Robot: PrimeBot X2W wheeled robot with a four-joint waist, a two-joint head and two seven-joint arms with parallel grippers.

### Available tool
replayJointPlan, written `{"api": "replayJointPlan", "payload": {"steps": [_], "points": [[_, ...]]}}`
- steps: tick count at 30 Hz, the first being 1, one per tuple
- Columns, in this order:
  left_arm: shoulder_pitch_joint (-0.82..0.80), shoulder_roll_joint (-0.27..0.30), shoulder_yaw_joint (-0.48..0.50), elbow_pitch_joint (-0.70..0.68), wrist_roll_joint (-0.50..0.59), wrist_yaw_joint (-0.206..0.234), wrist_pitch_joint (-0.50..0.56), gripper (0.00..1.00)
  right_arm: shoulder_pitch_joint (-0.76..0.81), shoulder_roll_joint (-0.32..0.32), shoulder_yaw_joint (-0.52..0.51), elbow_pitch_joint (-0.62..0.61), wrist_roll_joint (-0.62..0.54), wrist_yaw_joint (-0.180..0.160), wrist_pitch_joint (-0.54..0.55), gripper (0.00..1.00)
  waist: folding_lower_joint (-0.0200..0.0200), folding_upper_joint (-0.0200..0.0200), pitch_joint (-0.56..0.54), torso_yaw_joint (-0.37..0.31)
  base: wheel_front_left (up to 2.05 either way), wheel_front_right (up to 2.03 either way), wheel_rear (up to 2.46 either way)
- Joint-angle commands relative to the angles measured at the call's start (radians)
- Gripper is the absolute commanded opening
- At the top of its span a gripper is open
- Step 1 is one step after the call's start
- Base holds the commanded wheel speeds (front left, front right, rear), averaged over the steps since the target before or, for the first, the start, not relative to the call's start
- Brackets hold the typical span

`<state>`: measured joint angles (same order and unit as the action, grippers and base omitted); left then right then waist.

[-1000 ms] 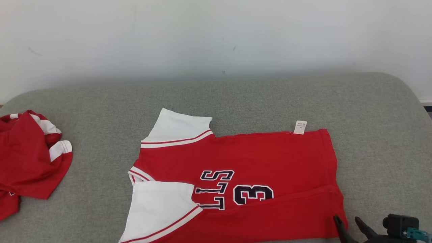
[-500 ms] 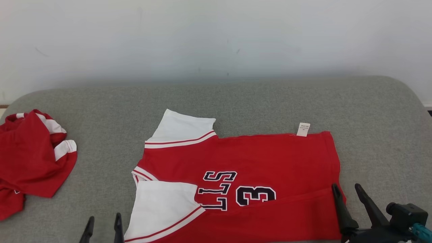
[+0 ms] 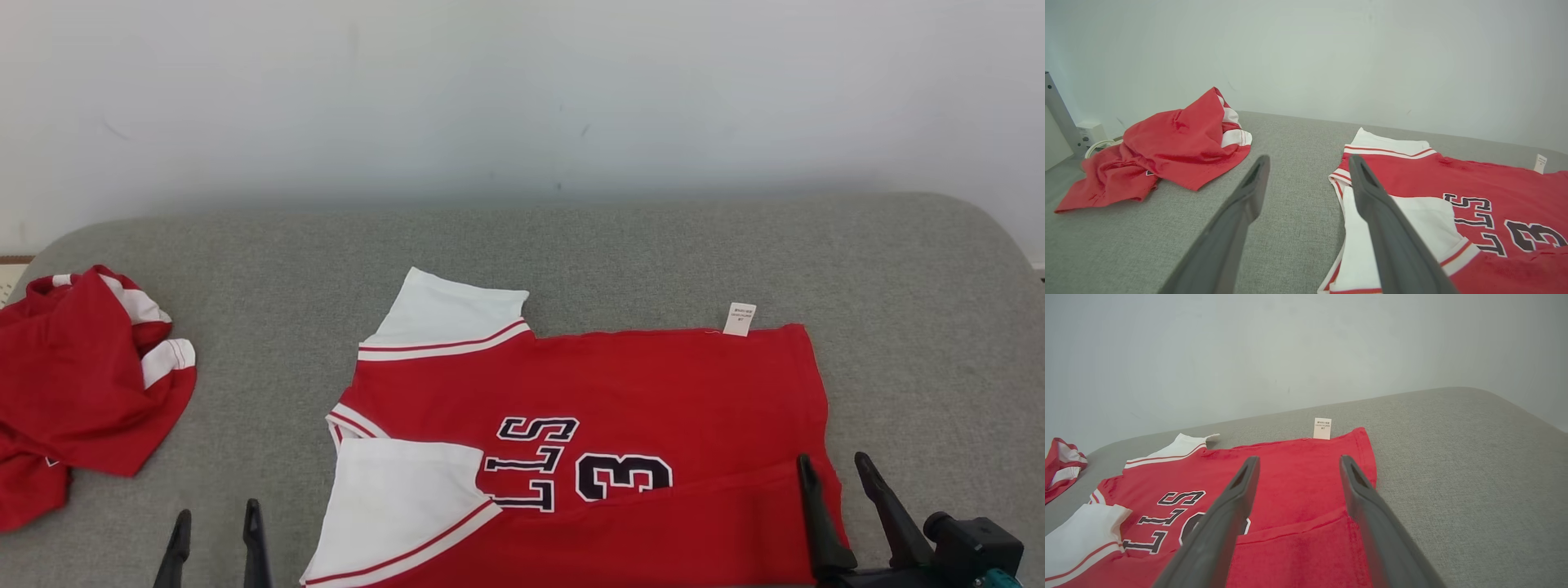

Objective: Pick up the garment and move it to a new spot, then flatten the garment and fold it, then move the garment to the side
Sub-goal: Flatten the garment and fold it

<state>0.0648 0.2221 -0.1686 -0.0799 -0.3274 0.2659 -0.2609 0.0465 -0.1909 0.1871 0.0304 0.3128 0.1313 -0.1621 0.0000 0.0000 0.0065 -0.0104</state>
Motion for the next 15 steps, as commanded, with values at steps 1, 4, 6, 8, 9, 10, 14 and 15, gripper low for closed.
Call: {"api": "replayJointPlan", "payload": {"steps": [1,4,6,8,9,10,14,15], "points": [[-0.002,-0.008,0.016,-0.012,0.011,-0.002,-0.005,1.0,-0.001,0.003,-0.003,0.002,-0.005,-0.001,-0.007,1.0,0.0,0.0,0.001,-0.002,0.0,0.0,0.0],[-0.007,-0.022,0.041,-0.015,0.02,-0.016,-0.005,1.0,-0.005,0.008,-0.002,0.004,-0.007,-0.001,-0.011,1.0,0.0,0.0,0.003,-0.008,0.0,0.0,0.0],[-0.019,-0.029,0.051,-0.014,0.024,-0.028,-0.005,1.0,-0.01,0.01,-0.001,0.004,-0.009,-0.001,-0.01,1.0,0.0,0.0,0.006,-0.013,0.0,0.0,0.0],[-0.037,-0.024,0.058,-0.003,0.024,-0.046,-0.005,1.0,-0.019,0.014,0.001,0.003,-0.014,-0.001,-0.006,1.0,0.0,0.0,0.012,-0.02,0.0,0.0,0.0],[-0.05,-0.021,0.059,0.003,0.019,-0.058,-0.005,1.0,-0.025,0.016,0.003,0.003,-0.016,-0.001,-0.004,1.0,0.0,0.0,0.016,-0.025,0.0,0.0,0.0],[-0.069,-0.015,0.06,0.008,0.016,-0.07,-0.005,1.0,-0.034,0.016,0.006,0.004,-0.016,-0.001,-0.003,1.0,0.0,0.0,0.021,-0.03,0.0,0.0,0.0],[-0.166,0.024,0.045,0.051,-0.011,-0.138,0.033,1.0,-0.085,0.024,0.028,-0.002,-0.022,-0.001,-0.002,1.0,0.0,0.0,0.049,-0.061,0.0,0.0,0.0],[-0.23,0.048,0.046,0.067,-0.026,-0.167,0.068,1.0,-0.123,0.025,0.045,-0.002,-0.023,-0.001,-0.002,1.0,0.0,0.0,0.074,-0.086,0.0,0.0,0.0]]}}
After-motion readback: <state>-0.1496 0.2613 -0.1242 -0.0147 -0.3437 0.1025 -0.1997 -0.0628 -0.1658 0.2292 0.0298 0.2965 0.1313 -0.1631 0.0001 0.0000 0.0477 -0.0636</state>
